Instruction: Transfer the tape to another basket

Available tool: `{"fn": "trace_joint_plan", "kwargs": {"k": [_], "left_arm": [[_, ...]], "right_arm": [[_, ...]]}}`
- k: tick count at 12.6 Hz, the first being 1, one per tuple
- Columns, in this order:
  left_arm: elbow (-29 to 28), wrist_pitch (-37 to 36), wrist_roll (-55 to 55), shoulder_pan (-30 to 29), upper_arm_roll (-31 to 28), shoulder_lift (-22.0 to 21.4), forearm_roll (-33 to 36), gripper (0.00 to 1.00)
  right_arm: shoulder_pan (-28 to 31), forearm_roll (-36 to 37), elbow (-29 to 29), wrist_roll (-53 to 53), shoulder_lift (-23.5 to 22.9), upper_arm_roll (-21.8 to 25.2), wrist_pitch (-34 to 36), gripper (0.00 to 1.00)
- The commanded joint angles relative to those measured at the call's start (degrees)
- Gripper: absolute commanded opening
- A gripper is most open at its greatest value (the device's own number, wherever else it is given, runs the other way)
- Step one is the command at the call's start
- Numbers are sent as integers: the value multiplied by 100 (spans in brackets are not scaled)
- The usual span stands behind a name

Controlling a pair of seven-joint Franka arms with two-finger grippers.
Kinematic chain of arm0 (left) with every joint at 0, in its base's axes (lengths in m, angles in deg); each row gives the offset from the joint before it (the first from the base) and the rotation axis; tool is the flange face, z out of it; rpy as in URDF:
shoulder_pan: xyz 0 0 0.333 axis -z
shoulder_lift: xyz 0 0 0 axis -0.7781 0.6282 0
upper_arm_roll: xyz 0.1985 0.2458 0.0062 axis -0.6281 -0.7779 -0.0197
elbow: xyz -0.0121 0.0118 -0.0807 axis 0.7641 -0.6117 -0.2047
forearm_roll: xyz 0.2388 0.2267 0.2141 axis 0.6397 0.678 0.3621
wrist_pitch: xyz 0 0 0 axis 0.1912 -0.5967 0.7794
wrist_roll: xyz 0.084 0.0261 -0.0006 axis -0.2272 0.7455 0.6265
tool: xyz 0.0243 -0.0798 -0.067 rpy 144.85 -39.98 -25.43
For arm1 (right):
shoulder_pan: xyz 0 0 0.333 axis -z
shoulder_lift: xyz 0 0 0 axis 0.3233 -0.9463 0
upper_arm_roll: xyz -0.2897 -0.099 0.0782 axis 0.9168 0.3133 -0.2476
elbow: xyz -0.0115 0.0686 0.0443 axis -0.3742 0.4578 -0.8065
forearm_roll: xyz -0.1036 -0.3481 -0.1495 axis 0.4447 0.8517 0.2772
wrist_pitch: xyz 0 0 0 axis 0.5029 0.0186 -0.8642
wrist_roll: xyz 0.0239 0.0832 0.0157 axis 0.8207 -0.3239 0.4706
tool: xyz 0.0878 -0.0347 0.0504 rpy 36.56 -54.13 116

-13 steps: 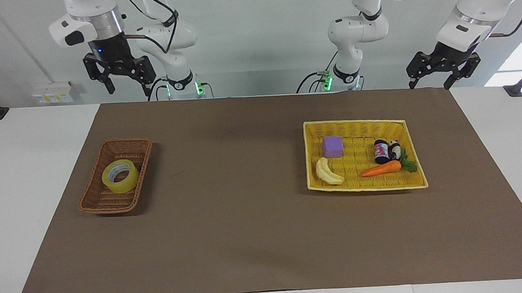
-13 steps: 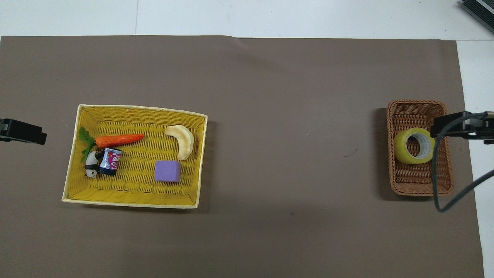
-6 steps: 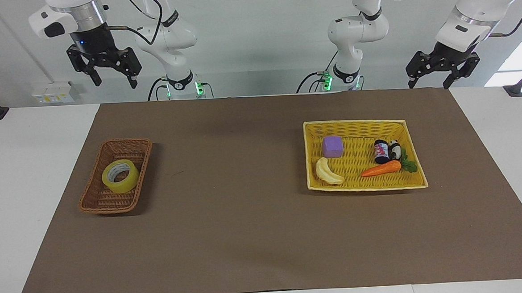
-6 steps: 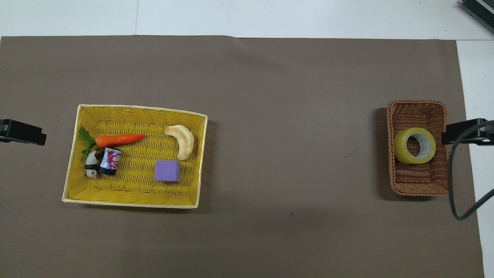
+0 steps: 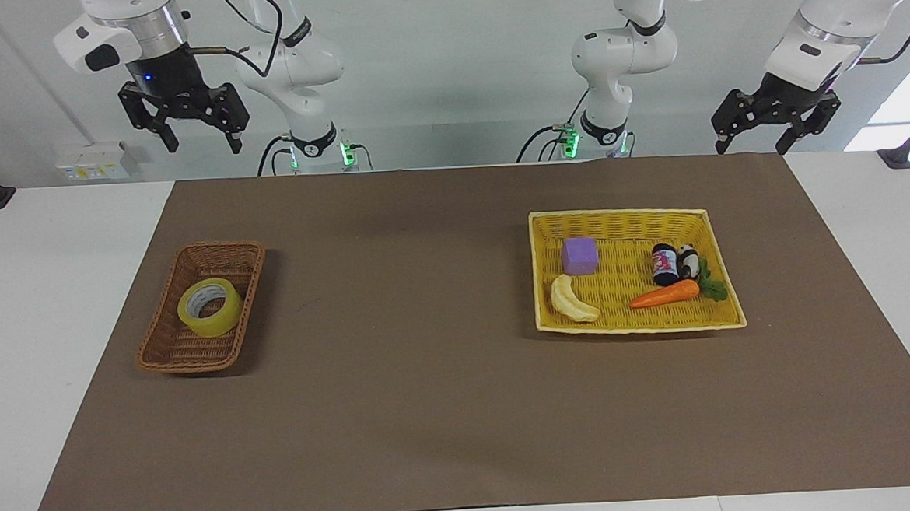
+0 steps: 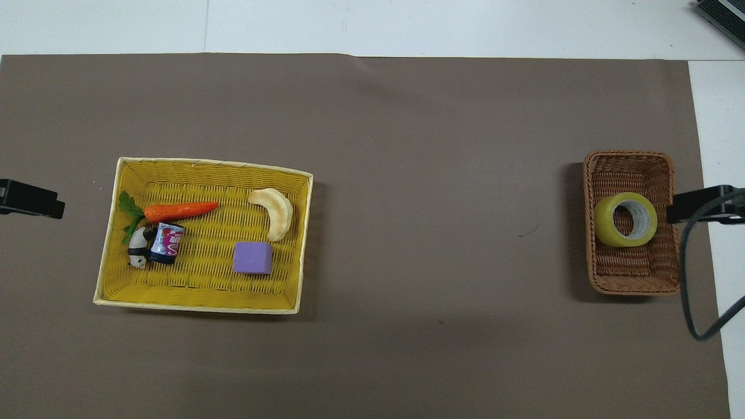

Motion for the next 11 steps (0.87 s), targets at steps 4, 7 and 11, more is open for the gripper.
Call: {"fn": "trace_joint_plan", "kwargs": {"k": [4, 7, 11], "left_arm": [[-67, -67, -57, -86, 56, -88, 56, 100], [-110, -67, -57, -86, 56, -123, 56, 100], [-128, -58, -57, -86, 56, -132, 56, 100]], "right_arm": [[192, -43, -287, -156, -220, -11, 211, 100], [157, -8, -208, -165, -141, -38, 176, 100], [158, 275, -208, -605, -150, -29, 115, 100]]}}
